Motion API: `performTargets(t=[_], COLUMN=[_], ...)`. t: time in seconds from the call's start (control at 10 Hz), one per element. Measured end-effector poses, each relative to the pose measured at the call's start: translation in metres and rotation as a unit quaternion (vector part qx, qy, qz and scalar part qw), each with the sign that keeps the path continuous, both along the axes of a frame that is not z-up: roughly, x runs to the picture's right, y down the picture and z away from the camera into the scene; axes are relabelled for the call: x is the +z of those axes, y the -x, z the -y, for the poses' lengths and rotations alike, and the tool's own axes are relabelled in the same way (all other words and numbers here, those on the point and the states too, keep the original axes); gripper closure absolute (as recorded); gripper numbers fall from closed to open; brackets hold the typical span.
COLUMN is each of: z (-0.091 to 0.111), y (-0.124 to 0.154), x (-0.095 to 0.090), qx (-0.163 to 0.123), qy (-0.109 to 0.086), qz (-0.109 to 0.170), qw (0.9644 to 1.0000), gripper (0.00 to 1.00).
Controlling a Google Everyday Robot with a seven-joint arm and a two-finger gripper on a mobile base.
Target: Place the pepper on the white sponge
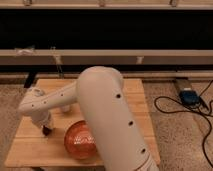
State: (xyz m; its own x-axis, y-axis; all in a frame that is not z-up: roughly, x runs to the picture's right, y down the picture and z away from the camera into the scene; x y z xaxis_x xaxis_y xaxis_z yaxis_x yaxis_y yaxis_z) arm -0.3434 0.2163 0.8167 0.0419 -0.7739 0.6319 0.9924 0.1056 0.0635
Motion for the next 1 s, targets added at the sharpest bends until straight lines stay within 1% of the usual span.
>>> performTargets(t=[0.2,0.3,0.4,0.5,0.6,0.7,0.9,1.0], z=[-0.004,-0.006,-0.005,-0.002,0.002,0.005,0.001,-0.005], y=[-0.001,-0.002,-0.003,-0.001,0.001,0.003,0.003,-0.006], x=[0.001,0.0,-0.005,-0.016,-0.03,-0.049,-0.083,-0.103], qx=[-0.011,-0.014,-0.017,-0.017,-0.016,-0.013,-0.006,0.003], qy=[0.008,0.008,0.006,0.002,-0.002,-0.006,-0.01,-0.009], qz=[0.0,0.0,0.002,0.006,0.01,0.013,0.013,0.005], qw=[0.9999,0.9999,0.9998,0.9998,0.9998,0.9998,0.9999,0.9999], gripper=[0.84,0.94,0.99,1.0,1.0,1.0,1.0,1.0])
